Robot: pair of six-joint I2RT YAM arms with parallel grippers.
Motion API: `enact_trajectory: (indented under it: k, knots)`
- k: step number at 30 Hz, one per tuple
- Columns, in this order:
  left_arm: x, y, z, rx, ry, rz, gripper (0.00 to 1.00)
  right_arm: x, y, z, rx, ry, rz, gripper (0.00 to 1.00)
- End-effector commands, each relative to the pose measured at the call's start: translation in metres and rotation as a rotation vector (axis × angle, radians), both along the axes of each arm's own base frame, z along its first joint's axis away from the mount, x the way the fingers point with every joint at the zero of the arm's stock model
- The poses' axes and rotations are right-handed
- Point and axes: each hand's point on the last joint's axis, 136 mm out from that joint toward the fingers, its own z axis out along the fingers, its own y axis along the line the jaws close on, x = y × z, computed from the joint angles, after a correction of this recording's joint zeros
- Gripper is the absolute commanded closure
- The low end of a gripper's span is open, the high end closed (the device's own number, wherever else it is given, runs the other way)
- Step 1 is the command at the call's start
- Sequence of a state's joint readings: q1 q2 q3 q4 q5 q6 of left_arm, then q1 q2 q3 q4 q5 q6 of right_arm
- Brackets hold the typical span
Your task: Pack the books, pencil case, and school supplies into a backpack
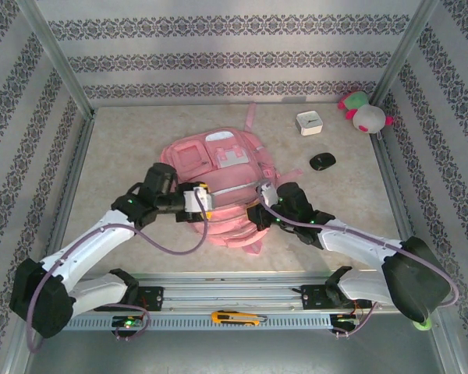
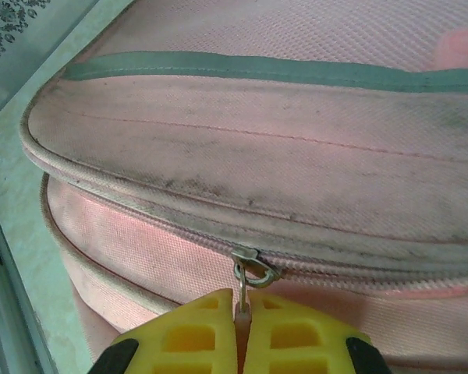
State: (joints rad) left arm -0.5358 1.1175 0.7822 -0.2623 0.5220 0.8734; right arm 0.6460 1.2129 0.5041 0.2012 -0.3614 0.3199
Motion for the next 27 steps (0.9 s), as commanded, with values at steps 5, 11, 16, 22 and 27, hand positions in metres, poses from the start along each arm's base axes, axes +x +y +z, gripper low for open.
enact_trajectory:
  k: [5, 11, 16, 22, 27]
  knots:
    - [0.034, -0.049, 0.001, -0.033, -0.092, 0.143, 0.34, 0.000, 0.019, 0.020, 0.059, -0.004, 0.060, 1.00]
    - [0.053, -0.063, -0.035, 0.068, -0.052, 0.140, 0.45, -0.001, 0.017, 0.021, 0.061, 0.002, 0.054, 1.00]
    - [0.047, -0.057, -0.038, 0.072, -0.018, 0.097, 0.89, 0.014, -0.011, 0.012, 0.069, 0.064, -0.059, 1.00]
    - [0.024, -0.025, -0.034, 0.043, 0.028, 0.028, 0.97, 0.043, -0.063, 0.001, 0.086, 0.139, -0.203, 1.00]
    - [0.005, -0.014, -0.024, -0.013, 0.054, -0.074, 0.99, 0.071, -0.086, 0.001, 0.103, 0.152, -0.291, 1.00]
